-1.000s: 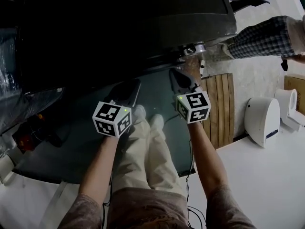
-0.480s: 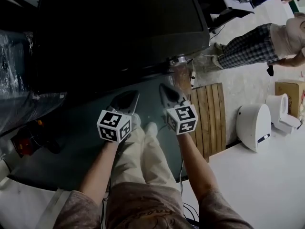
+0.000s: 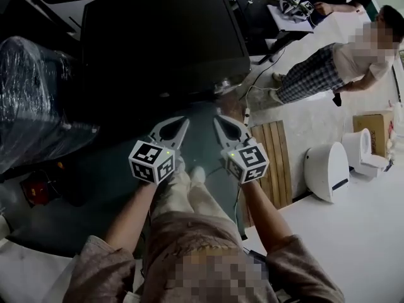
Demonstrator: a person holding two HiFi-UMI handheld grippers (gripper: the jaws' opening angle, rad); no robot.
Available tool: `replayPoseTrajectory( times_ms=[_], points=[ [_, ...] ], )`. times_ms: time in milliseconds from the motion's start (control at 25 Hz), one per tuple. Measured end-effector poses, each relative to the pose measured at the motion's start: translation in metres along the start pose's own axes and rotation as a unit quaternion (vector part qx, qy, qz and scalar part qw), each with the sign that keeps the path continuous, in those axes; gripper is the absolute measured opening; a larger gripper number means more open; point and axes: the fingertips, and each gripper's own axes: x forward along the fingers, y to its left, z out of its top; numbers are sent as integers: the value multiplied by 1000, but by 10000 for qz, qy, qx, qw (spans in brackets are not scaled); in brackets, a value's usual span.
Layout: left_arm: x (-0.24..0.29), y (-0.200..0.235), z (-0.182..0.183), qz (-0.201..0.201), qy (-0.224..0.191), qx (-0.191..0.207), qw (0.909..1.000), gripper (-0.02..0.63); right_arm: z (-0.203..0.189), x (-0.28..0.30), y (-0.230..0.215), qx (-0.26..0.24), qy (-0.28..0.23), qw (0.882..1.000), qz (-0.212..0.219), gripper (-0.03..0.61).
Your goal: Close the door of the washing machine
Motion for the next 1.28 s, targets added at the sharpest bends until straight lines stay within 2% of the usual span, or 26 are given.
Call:
replayPoseTrajectory(
  times_ms=[160,320,680,800,960,1160,1280],
  points=[
    [-26,-27,42,-80,-230,322,9992,2,47,-25,22,-97,-410,9990,166,0],
    [-51,-58,68,-177,-400,473,9979,2,76,-55,47,-197,-649,9972,308,0],
    [-97,-97,95,-539,-497,697,9949,2,110,-103,73,-483,-910,9937,437,0],
    [-104,-96,101,-436,-640,688,9946,2,114,-115,73,-480,-987,9929,450,0],
    [-115,-88,103,-328,-899,682,9931,2,120,-131,75,-542,-1363,9884,388,0],
    [-130,-70,105,-4,-1498,916,9845,2,121,-145,64,-832,-1679,9822,-92,0],
    [-129,-58,94,295,-1570,1047,9816,0,105,-146,57,-917,-1604,9823,-307,0]
  ],
)
